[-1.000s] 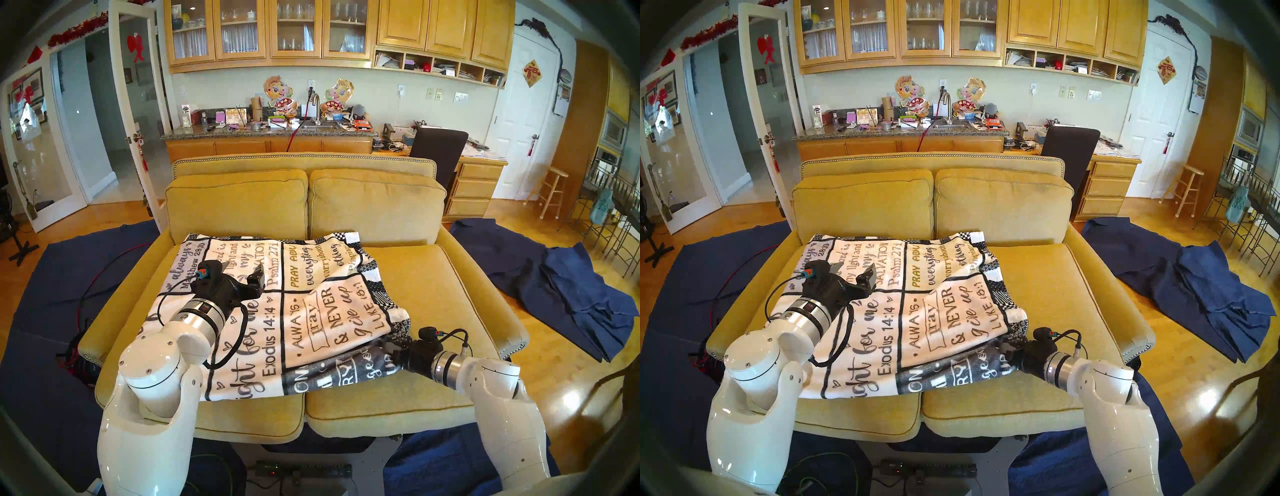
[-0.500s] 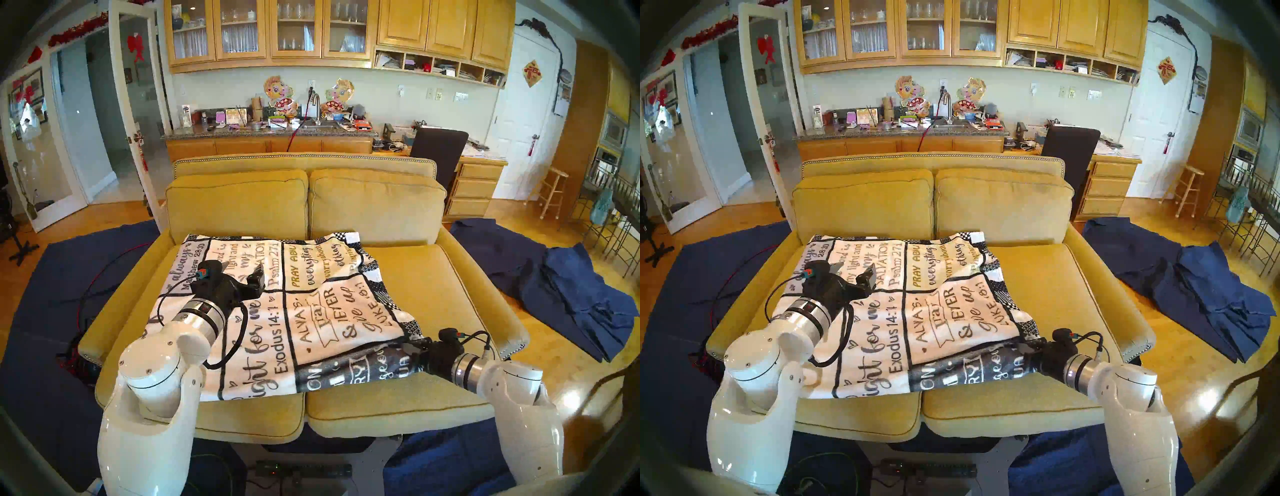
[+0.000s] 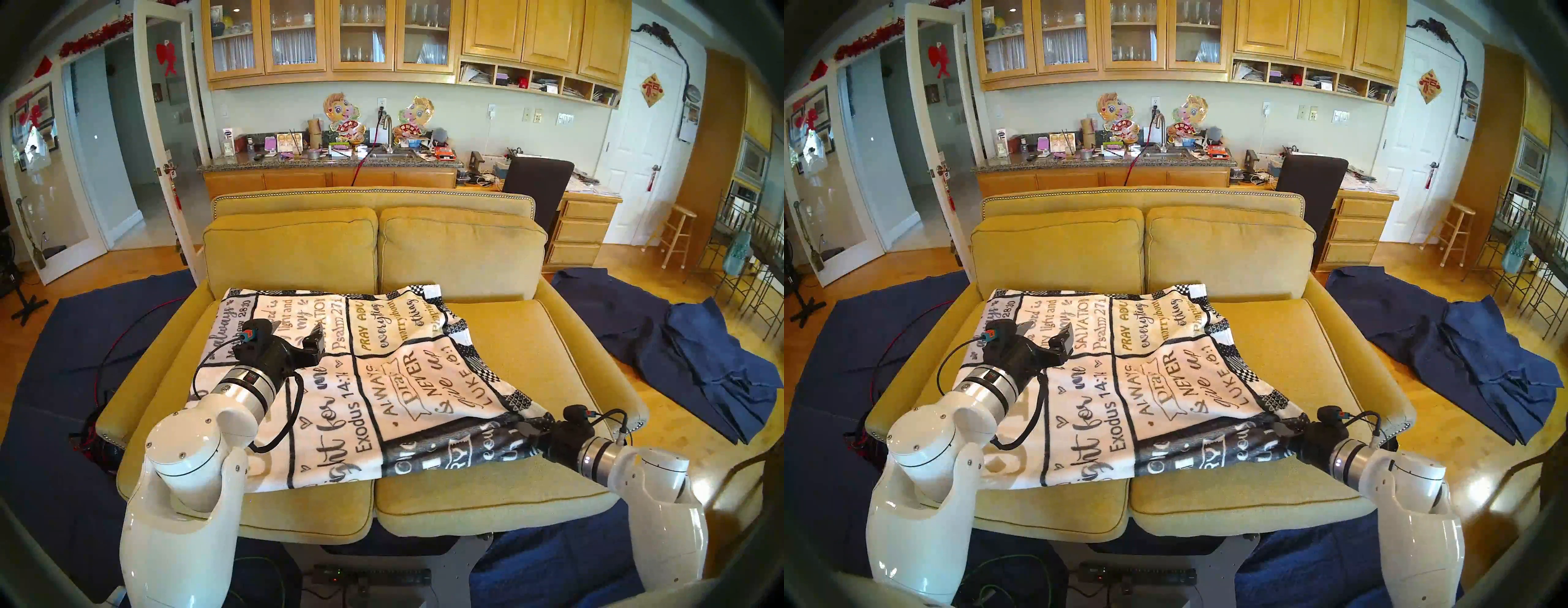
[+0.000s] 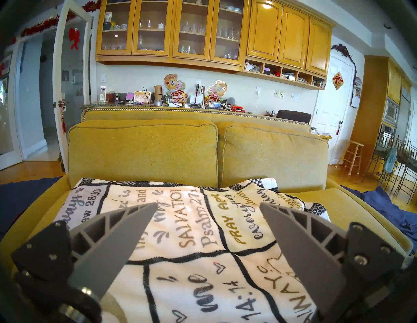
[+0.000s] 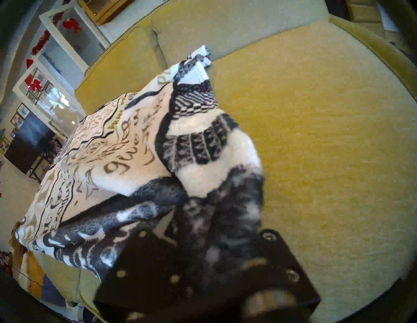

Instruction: Fold the blanket in half twice

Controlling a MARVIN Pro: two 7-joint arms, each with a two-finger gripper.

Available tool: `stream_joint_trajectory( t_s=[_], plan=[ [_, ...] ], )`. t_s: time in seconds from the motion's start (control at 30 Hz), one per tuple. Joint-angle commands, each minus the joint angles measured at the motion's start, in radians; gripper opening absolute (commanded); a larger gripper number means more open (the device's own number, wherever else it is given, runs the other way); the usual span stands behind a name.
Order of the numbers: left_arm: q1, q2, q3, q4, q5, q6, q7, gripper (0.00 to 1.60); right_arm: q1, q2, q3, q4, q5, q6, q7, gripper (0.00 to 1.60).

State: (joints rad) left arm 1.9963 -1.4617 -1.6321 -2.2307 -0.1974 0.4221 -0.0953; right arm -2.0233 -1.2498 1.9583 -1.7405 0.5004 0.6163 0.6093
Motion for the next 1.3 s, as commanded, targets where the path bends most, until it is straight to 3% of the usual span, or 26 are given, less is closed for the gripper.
stream_joint_trajectory(
  t_s=[0.0, 0.37, 0.67, 1.27],
  plan=[
    [-0.021, -0.002, 0.002, -0.031, -0.001, -0.012, -0.001, 1.6, 0.001, 0.032, 0.082, 0.001, 0.006, -0.007, -0.011, 0.0],
    [-0.021, -0.005, 0.001, -0.031, 0.002, -0.012, -0.004, 1.6, -0.034, 0.044, 0.12, -0.007, 0.028, -0.003, 0.012, 0.0],
    [-0.021, -0.008, 0.001, -0.031, 0.005, -0.012, -0.006, 1.6, -0.054, 0.049, 0.098, -0.031, 0.024, -0.007, 0.026, 0.0],
    [-0.022, -0.012, -0.001, -0.031, 0.009, -0.011, -0.011, 1.6, -0.159, 0.079, 0.236, -0.088, 0.027, 0.0, 0.04, 0.0]
  ],
)
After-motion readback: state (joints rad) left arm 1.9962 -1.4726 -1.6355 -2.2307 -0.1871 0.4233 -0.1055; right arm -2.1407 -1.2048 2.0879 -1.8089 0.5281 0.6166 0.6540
